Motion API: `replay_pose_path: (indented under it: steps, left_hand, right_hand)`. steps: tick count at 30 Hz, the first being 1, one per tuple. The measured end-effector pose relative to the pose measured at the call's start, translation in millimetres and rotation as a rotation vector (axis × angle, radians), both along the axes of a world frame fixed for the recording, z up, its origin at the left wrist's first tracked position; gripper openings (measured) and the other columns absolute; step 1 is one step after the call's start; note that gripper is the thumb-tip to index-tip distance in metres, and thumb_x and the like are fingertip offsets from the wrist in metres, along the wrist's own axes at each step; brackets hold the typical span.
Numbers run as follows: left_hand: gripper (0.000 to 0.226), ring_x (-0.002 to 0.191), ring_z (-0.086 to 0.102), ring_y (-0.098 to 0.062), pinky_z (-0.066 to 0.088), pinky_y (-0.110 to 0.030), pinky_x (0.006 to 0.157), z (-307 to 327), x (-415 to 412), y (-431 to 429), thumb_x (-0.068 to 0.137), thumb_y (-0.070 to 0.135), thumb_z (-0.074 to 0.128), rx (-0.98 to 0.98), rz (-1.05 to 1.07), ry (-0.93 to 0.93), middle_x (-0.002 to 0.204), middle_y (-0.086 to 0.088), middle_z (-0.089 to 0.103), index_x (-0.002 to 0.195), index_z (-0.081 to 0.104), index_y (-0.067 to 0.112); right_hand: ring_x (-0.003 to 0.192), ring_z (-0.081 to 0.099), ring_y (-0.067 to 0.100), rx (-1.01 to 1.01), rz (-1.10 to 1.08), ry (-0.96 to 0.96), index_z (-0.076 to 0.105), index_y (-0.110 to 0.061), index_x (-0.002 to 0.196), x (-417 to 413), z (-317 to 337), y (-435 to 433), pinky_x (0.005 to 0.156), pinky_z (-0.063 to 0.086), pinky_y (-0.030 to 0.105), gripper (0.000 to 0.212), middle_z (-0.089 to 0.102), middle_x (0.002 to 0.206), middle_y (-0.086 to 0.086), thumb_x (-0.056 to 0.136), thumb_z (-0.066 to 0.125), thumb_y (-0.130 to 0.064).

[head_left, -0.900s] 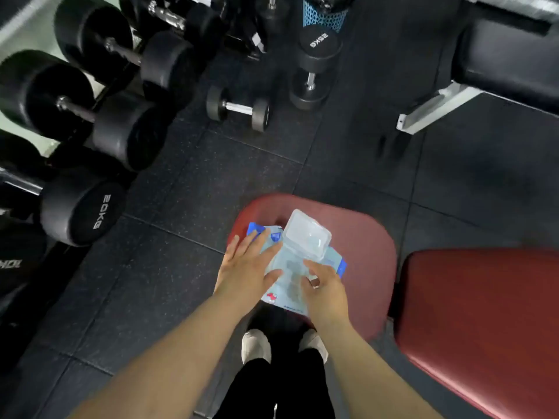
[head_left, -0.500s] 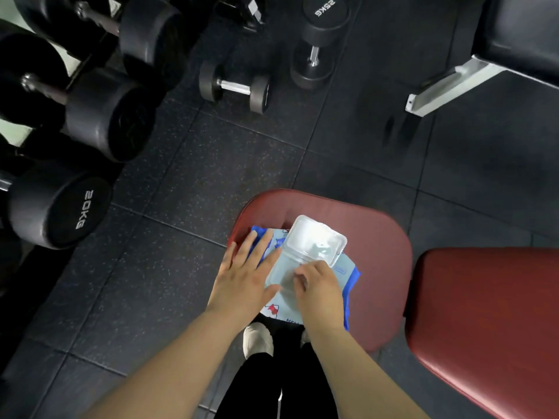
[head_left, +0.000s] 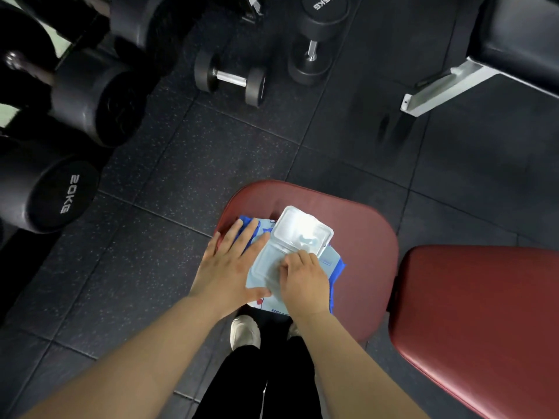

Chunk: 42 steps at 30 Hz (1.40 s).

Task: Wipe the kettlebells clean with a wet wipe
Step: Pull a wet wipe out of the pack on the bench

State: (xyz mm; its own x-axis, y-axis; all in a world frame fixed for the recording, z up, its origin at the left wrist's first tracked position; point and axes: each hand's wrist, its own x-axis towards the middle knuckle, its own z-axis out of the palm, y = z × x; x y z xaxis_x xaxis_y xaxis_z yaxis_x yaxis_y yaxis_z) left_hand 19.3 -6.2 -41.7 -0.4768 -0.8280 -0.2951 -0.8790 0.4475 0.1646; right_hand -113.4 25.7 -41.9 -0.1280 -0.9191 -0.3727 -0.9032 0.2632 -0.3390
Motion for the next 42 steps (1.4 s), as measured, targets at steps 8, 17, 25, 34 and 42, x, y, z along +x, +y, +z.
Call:
replay_pose_path:
  steps: [8, 17, 25, 34, 42]
  left_hand:
    - [0.101, 0.142, 0.012, -0.030, 0.014, -0.043, 0.115, 17, -9, 5, 0.065, 0.055, 0.068, 0.022, 0.025, 0.024, 0.152, -0.007, 0.007, 0.141, 0.007, 0.027]
    - [0.091, 0.130, 0.040, -0.034, 0.035, -0.043, 0.105, 23, -22, 3, 0.051, 0.060, 0.074, 0.039, -0.037, -0.079, 0.142, -0.015, 0.040, 0.128, 0.047, 0.021]
    - [0.081, 0.140, -0.019, -0.019, 0.000, -0.031, 0.116, 26, -22, 2, 0.083, 0.050, 0.050, 0.214, 0.054, -0.003, 0.153, -0.002, -0.019, 0.142, -0.001, 0.029]
    - [0.087, 0.114, 0.056, -0.033, 0.055, -0.038, 0.076, 16, -23, 3, 0.026, 0.060, 0.080, 0.040, -0.011, -0.119, 0.120, -0.015, 0.063, 0.105, 0.066, 0.027]
    - [0.074, 0.140, -0.018, -0.025, 0.001, -0.036, 0.116, 21, -28, 3, 0.085, 0.048, 0.046, 0.178, 0.026, -0.134, 0.153, -0.007, -0.017, 0.143, 0.004, 0.029]
  right_hand:
    - [0.085, 0.034, 0.015, -0.021, 0.015, -0.295, 0.047, -0.010, 0.081, -20, 4, -2, 0.068, 0.027, 0.021, 0.013, 0.040, 0.088, 0.005, 0.090, 0.038, -0.008]
    - [0.094, 0.035, 0.020, 0.068, 0.177, -0.238, 0.049, -0.003, 0.103, -30, 7, -1, 0.080, 0.029, 0.023, 0.021, 0.048, 0.108, 0.013, 0.093, 0.033, -0.011]
    - [0.058, 0.031, 0.009, 0.291, -0.444, -0.856, 0.038, -0.016, 0.060, -48, 28, 0, 0.043, 0.028, 0.009, 0.028, 0.035, 0.061, -0.006, 0.084, 0.046, -0.005]
    - [0.081, 0.047, 0.014, 0.122, -0.377, -0.643, 0.060, -0.010, 0.080, -38, 30, 2, 0.059, 0.035, 0.002, 0.006, 0.051, 0.084, -0.001, 0.084, 0.056, -0.011]
    - [0.054, 0.048, 0.004, -0.190, -0.788, -1.101, 0.048, -0.017, 0.064, -65, 71, 4, 0.055, 0.043, 0.015, 0.030, 0.054, 0.053, -0.011, 0.090, 0.042, -0.003]
